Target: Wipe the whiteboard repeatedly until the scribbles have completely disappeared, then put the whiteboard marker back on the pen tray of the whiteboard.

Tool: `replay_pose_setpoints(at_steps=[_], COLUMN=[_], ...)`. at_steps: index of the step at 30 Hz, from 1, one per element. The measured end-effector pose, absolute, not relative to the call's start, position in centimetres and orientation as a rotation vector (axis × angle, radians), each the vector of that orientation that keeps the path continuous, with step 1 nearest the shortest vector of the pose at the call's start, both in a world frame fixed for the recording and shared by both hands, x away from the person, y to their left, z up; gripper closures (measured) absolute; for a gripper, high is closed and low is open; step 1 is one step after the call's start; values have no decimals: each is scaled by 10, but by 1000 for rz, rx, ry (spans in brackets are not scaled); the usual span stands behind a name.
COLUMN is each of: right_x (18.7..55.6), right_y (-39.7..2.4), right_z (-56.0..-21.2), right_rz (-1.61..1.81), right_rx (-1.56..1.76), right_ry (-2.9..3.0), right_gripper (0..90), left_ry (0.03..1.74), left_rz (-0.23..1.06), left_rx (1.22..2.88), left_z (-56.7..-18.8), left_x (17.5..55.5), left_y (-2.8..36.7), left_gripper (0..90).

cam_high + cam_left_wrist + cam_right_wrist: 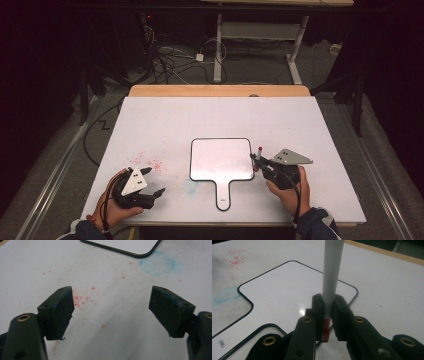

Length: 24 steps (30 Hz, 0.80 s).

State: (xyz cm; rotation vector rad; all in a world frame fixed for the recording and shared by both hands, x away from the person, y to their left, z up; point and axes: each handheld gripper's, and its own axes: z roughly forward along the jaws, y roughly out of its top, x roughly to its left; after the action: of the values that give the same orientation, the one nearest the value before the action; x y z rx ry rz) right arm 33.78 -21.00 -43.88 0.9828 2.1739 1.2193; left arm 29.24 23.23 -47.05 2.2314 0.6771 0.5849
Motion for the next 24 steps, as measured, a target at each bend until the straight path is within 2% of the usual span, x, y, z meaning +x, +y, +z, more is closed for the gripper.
replay_pose_setpoints(at_steps=[13, 24], right_x=[324, 328], right_y=[-231, -230], right_z=[-429, -428], right_rz=[1216, 1157], right_rx=[1045, 1122], right_ry=[2220, 2313], right_gripper=[817, 815], left_ry=[667, 672], left_rz=[611, 604], left_rx=[2238, 2239], left_z=[-470, -471], left_x=[292, 291], left_y=[231, 233], left_gripper=[195, 195])
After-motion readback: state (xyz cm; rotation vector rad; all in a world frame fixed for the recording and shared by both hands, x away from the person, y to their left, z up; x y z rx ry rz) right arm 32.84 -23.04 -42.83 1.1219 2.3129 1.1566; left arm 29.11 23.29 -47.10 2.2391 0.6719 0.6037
